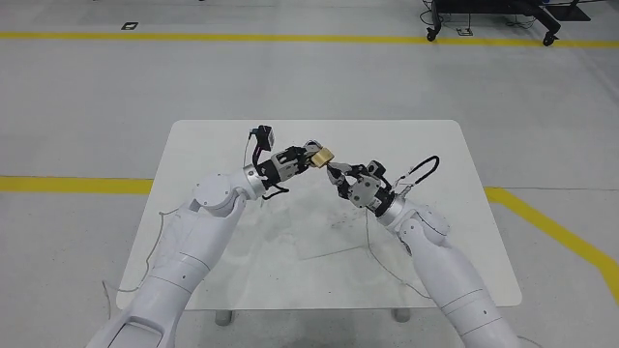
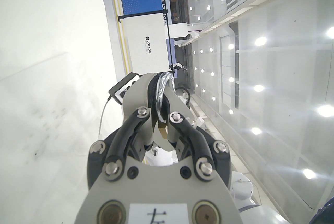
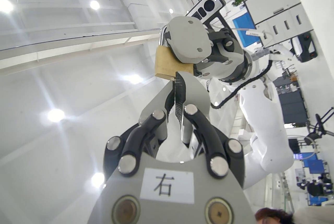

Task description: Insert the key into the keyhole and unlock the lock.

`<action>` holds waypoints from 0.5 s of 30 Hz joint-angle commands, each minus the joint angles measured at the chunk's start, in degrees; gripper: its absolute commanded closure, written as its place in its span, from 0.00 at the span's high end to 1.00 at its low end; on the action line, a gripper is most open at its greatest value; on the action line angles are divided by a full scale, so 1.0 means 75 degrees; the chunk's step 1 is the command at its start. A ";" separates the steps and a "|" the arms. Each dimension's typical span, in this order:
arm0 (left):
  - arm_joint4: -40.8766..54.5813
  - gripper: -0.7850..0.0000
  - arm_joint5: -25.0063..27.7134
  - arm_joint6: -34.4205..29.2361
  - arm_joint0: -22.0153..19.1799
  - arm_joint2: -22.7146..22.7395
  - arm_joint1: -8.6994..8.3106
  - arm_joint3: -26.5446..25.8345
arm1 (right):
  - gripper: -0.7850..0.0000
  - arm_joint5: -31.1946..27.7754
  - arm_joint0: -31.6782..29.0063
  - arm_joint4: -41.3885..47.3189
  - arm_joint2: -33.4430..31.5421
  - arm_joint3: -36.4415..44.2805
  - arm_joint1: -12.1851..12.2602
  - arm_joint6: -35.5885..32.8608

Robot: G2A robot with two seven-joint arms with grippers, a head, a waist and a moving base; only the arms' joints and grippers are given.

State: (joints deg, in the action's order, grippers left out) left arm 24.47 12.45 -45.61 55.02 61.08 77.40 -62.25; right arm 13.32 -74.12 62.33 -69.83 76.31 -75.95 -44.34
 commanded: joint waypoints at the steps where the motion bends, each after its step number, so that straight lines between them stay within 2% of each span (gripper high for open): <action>1: -0.0050 0.00 0.0107 0.0021 0.0035 0.0018 -0.0007 -0.0042 | 0.00 0.0423 0.0139 0.0374 -0.0027 -0.0296 0.0005 -0.0537; 5: -0.0088 0.00 0.0203 0.0041 0.0084 0.0044 -0.0015 -0.0107 | 0.00 0.0589 0.0355 0.0471 -0.0068 -0.0718 0.0018 -0.0916; 10: -0.0115 0.00 0.0260 0.0048 0.0115 0.0065 -0.0021 -0.0143 | 0.00 0.0499 0.0468 0.0179 -0.0008 -0.0821 0.0032 -0.0927; 11: -0.0116 0.00 0.0260 0.0047 0.0118 0.0067 -0.0021 -0.0146 | 0.05 0.0418 0.0476 0.0020 0.0000 -0.0808 0.0041 -0.0851; 12: -0.0128 0.00 0.0257 0.0057 0.0118 0.0070 -0.0022 -0.0146 | 0.36 0.0309 0.0467 -0.0094 -0.0002 -0.0775 0.0046 -0.0750; 13: -0.0132 0.00 0.0255 0.0061 0.0120 0.0072 -0.0023 -0.0150 | 0.54 0.0203 0.0442 -0.0166 -0.0002 -0.0723 0.0048 -0.0677; 14: -0.0119 0.00 0.0252 0.0070 0.0124 0.0080 -0.0023 -0.0149 | 0.99 0.0137 0.0412 -0.0222 0.0005 -0.0669 0.0051 -0.0655; 15: -0.0123 0.00 0.0227 0.0090 0.0124 0.0088 -0.0024 -0.0141 | 1.00 0.0022 0.0389 -0.0342 -0.0014 -0.0632 0.0061 -0.0574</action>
State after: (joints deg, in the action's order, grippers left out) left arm 23.53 14.33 -45.08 55.94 61.67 77.22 -63.37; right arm 14.33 -70.99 60.56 -69.81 71.23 -75.56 -49.16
